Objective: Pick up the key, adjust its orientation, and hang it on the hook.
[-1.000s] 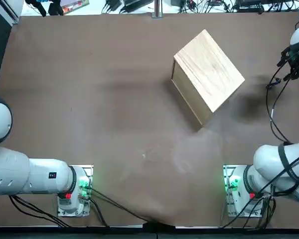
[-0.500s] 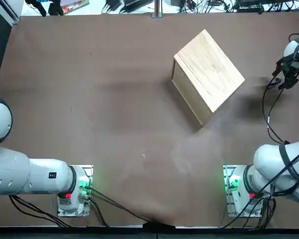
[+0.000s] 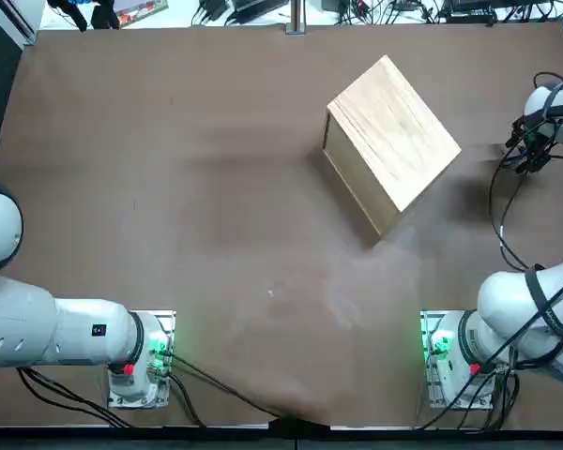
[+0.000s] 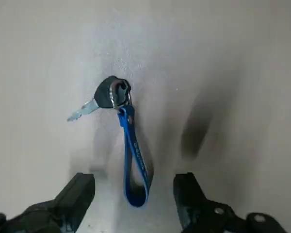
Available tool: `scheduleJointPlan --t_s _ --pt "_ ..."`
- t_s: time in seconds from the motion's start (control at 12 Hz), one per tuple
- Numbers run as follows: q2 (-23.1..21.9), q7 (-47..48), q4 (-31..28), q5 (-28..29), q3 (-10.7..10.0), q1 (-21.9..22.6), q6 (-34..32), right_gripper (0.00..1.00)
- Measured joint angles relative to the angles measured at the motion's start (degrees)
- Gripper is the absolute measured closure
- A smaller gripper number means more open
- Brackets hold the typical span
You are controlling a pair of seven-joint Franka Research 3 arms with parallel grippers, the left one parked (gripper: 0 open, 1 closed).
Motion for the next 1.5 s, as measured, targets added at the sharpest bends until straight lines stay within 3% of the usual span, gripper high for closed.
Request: scheduleJointPlan --t_s 0.75,0.83,1.0,1.08,1.17,1.25,1.42,1.5 --pt "1.21 -0.04 -0.87 0.00 0.22 0.01 1.68 0.03" --pt "1.22 -0.04 -0.89 0.00 0.24 0.01 1.68 0.11" --pt "1.21 -0.04 -0.93 0.00 0.24 0.00 1.68 0.17" --pt "1.21 -0.04 -0.94 0.00 0.24 -0.02 1.68 0.28" --pt "1.21 -0.04 -0.94 0.00 0.24 -0.02 1.69 0.30" --pt "1.21 -0.05 -0.94 0.00 0.24 -0.02 1.69 0.41" --pt "1.21 -0.09 -0.94 0.00 0.24 -0.02 1.69 0.44" --pt "1.17 -0.21 -0.94 0.00 0.26 -0.02 1.69 0.56"
